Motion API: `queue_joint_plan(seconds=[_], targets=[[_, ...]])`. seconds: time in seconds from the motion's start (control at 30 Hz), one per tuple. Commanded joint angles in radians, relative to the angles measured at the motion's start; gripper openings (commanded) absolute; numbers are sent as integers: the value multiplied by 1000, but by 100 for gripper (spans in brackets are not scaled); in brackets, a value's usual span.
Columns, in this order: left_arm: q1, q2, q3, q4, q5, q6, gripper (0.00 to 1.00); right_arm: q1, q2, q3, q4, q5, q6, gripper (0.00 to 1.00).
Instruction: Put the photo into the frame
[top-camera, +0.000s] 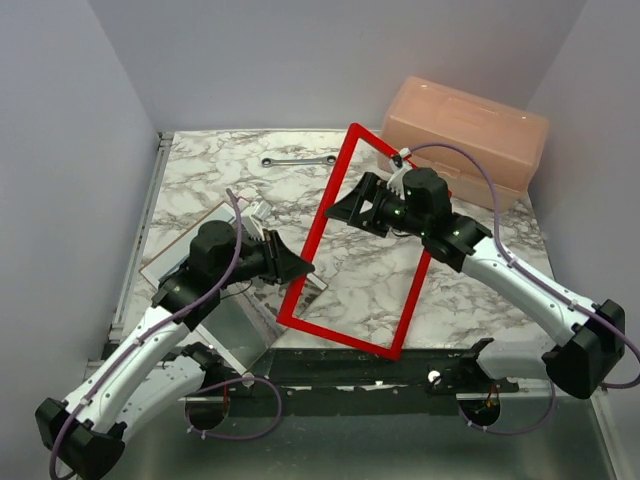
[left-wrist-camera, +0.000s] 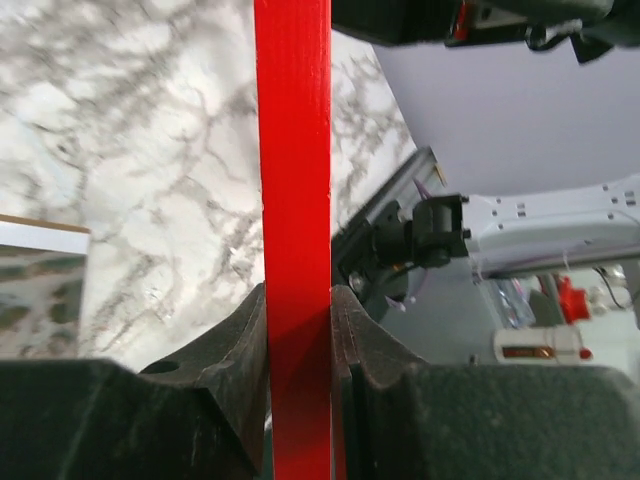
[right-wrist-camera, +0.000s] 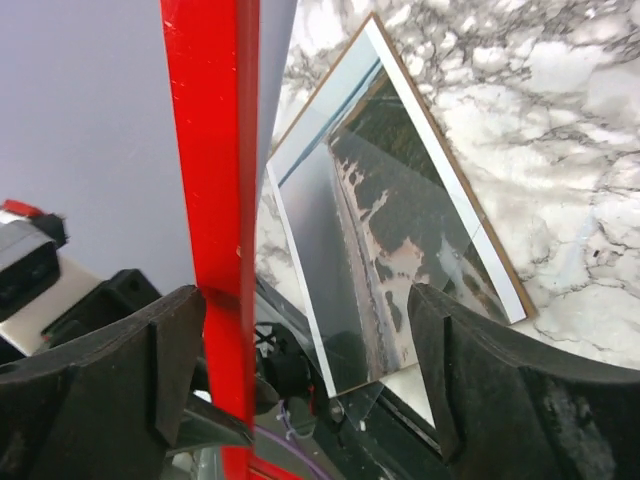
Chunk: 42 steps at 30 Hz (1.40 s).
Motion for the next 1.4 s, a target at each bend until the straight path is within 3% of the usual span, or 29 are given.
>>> queue_joint_plan(seconds=[0.0, 0.1, 0.6, 1.07, 1.37], targets=[[2, -64, 150, -174, -190, 98, 0, -1, -58, 29, -71, 95, -34, 94], [2, -66, 241, -296, -245, 112, 0, 0, -74, 47, -99, 112, -45, 100], [-5, -5, 628, -721, -534, 129, 0, 0, -73, 111, -169, 119, -50, 100], [-99, -32, 603, -603, -737, 184, 0, 0, -65, 102, -162, 90, -43, 100], [-274, 86, 610, -566, -853, 240, 0, -1, -88, 96, -164, 89, -36, 100]])
